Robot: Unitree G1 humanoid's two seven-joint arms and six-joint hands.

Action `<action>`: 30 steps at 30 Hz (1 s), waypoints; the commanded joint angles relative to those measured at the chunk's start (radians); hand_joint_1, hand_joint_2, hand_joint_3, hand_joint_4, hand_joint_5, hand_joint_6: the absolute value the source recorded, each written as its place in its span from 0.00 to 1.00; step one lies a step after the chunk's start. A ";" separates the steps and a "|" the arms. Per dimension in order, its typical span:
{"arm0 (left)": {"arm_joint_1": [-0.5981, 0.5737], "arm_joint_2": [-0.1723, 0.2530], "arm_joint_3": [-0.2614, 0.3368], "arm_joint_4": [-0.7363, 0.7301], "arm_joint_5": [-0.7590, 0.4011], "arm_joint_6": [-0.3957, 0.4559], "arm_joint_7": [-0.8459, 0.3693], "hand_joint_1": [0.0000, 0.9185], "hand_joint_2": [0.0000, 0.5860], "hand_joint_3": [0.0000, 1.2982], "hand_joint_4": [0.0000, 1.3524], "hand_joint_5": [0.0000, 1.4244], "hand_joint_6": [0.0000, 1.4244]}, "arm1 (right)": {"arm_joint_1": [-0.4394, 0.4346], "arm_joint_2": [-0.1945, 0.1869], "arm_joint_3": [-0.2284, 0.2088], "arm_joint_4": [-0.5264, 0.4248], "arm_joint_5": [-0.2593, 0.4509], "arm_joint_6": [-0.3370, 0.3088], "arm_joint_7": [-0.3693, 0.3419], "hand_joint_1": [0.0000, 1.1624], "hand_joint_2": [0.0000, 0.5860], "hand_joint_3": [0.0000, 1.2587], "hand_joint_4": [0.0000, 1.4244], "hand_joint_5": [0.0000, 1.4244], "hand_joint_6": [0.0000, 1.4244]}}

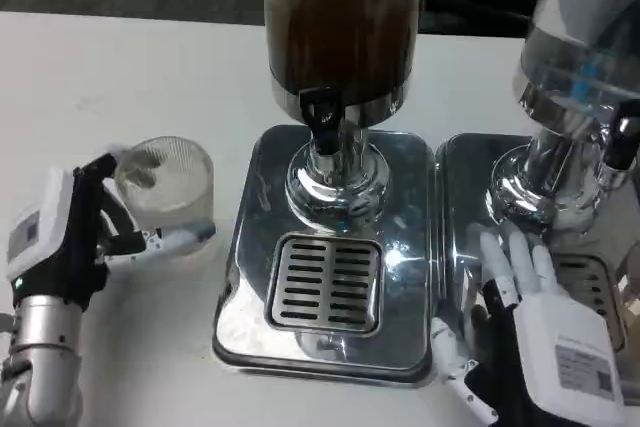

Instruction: Grasp the cup under the faucet to collect the drink, then remove the cup.

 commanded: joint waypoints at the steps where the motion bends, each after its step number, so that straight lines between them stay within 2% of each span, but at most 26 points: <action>1: 0.020 -0.005 -0.005 -0.067 0.010 -0.066 0.025 0.76 0.00 0.54 0.60 0.68 0.80 | -0.022 -0.011 0.000 -0.007 -0.018 -0.003 -0.011 0.12 0.85 0.07 0.00 0.00 0.11; 9: 0.087 -0.022 -0.016 -0.143 0.015 -0.126 -0.029 0.75 0.00 0.53 0.60 0.66 0.80 | -0.031 -0.020 -0.002 -0.002 -0.004 -0.010 -0.005 0.12 0.86 0.07 0.00 0.00 0.10; 17: 0.110 -0.050 -0.039 -0.203 0.025 -0.146 -0.089 0.75 0.00 0.53 0.60 0.66 0.80 | -0.024 -0.018 0.001 -0.011 -0.011 -0.002 -0.008 0.11 0.86 0.07 0.00 0.00 0.10; 24: 0.037 -0.077 -0.100 -0.166 0.093 -0.098 -0.106 0.75 0.00 0.53 0.60 0.66 0.80 | -0.019 -0.012 -0.005 -0.016 -0.008 0.004 -0.012 0.10 0.86 0.07 0.00 0.00 0.10; 30: -0.048 -0.112 -0.150 -0.070 0.124 -0.070 -0.134 0.74 0.00 0.53 0.60 0.67 0.80 | -0.012 0.007 -0.004 -0.011 -0.006 0.010 -0.021 0.10 0.86 0.07 0.00 0.00 0.10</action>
